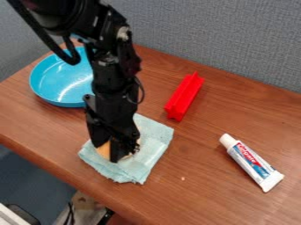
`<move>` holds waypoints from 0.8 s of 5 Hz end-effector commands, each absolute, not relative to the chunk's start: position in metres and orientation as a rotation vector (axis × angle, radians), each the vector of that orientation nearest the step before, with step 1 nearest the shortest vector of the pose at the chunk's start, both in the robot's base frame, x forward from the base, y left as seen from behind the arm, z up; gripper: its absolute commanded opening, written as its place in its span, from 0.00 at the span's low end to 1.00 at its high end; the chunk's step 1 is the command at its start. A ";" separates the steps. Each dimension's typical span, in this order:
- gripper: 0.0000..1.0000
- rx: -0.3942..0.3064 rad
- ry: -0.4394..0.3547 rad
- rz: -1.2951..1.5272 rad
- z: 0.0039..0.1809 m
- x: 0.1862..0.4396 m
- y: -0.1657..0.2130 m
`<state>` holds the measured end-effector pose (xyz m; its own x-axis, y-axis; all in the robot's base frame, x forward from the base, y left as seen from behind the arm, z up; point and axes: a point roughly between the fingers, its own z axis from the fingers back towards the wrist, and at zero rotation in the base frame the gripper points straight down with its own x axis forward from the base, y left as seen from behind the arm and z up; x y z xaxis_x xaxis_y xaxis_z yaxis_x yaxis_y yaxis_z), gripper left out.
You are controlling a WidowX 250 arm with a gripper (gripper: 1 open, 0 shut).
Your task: Put the yellow ball on the blue plate
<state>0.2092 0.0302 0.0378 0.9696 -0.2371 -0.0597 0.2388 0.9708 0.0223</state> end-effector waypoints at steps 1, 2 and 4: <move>0.00 0.027 0.041 -0.251 0.043 0.213 0.032; 0.00 0.021 0.029 -0.245 0.053 0.214 0.034; 0.00 0.018 -0.050 -0.198 0.097 0.221 0.046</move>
<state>0.2159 0.0438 0.0888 0.9786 -0.2055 0.0134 0.2054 0.9786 0.0116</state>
